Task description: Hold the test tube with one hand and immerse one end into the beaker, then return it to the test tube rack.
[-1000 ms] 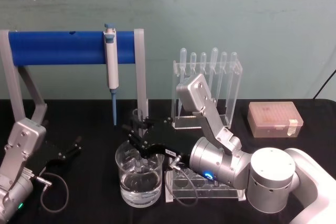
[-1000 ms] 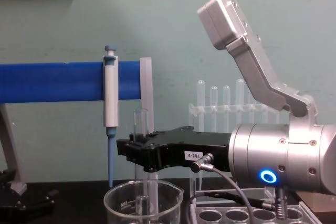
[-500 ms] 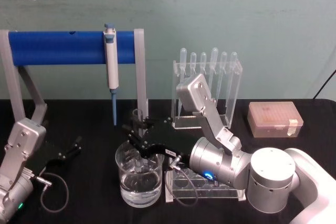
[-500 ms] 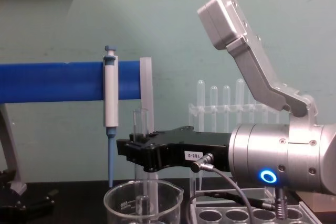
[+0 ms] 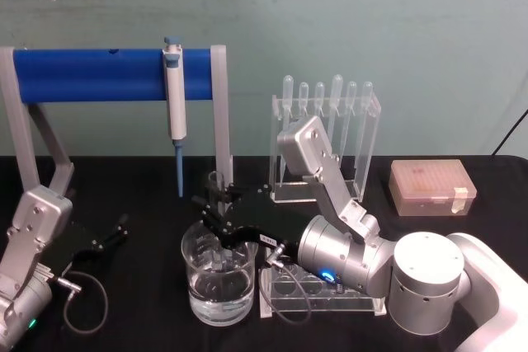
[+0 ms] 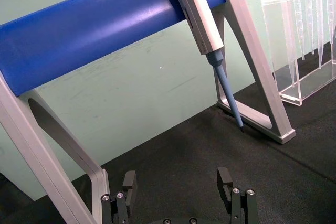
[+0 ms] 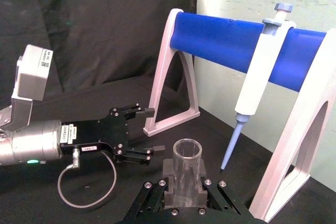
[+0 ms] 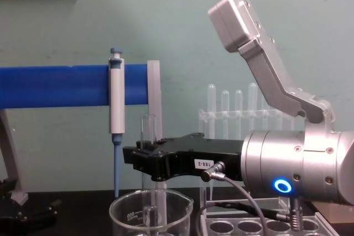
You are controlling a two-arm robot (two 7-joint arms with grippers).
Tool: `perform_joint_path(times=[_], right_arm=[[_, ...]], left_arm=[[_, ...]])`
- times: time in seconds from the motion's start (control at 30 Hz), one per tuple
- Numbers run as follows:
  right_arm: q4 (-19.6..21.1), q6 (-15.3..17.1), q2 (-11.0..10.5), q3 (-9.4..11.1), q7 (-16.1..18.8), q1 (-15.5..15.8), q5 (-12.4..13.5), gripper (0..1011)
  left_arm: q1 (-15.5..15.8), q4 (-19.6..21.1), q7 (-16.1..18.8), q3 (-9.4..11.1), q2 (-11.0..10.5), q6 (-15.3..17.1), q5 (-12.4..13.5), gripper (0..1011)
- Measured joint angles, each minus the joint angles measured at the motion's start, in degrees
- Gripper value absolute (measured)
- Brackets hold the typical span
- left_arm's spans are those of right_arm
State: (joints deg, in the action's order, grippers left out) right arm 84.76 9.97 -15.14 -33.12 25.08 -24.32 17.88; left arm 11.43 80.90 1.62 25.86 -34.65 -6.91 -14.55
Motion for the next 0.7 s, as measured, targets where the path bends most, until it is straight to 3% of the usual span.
perform_joint_path(times=[0.7], right_arm=[[0.0, 0.0, 0.0, 0.0, 0.0, 0.0, 0.0, 224]], left_arm=[[0.0, 0.0, 0.0, 0.0, 0.0, 0.0, 0.0, 1000]])
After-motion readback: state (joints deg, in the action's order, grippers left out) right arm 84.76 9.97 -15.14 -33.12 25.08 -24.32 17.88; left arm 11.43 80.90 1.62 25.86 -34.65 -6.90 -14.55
